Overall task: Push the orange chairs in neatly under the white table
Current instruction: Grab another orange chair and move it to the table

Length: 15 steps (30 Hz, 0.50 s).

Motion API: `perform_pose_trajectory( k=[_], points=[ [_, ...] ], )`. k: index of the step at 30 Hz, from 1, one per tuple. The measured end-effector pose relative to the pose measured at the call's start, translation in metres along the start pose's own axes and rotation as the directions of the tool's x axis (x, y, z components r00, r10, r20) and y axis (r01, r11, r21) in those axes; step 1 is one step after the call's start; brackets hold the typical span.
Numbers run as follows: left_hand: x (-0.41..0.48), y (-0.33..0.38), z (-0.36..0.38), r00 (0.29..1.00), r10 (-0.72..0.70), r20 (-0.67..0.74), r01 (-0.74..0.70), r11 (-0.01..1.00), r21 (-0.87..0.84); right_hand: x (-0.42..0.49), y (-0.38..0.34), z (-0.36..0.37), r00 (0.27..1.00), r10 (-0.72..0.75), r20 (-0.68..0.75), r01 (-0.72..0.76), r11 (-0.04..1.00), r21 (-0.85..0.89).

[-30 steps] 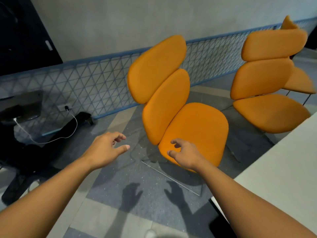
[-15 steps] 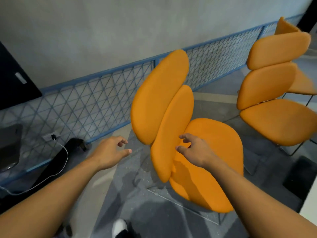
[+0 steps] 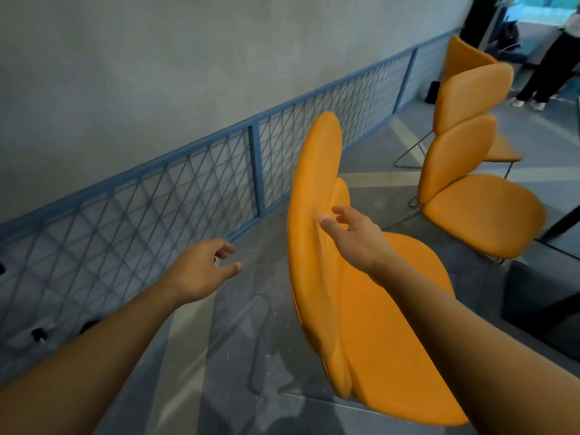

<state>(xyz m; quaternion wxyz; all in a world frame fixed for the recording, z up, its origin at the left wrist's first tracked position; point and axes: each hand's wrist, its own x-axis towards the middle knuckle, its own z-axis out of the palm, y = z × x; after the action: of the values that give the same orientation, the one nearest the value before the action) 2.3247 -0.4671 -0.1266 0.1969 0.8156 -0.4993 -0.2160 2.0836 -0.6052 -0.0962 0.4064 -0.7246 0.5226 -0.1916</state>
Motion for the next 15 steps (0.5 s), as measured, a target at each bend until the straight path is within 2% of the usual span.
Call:
perform_pose_trajectory(
  k=[6,11,15],
  points=[
    [0.054,0.020,-0.010,0.992,0.129,0.006,-0.129,0.991,0.014,0.024,-0.012,0.014,0.996,0.032,0.081,-0.033,0.999,0.008],
    [0.139,0.045,-0.032,0.963,0.253,0.096,-0.262,0.959,0.107,0.072,-0.032,0.025,0.994,0.086,0.063,-0.086,0.996,0.005],
    [0.184,0.061,-0.044,0.923,0.359,0.141,-0.380,0.909,0.173,0.079,-0.038,0.030,0.998,0.058,0.022,-0.056,0.996,-0.076]
  ],
)
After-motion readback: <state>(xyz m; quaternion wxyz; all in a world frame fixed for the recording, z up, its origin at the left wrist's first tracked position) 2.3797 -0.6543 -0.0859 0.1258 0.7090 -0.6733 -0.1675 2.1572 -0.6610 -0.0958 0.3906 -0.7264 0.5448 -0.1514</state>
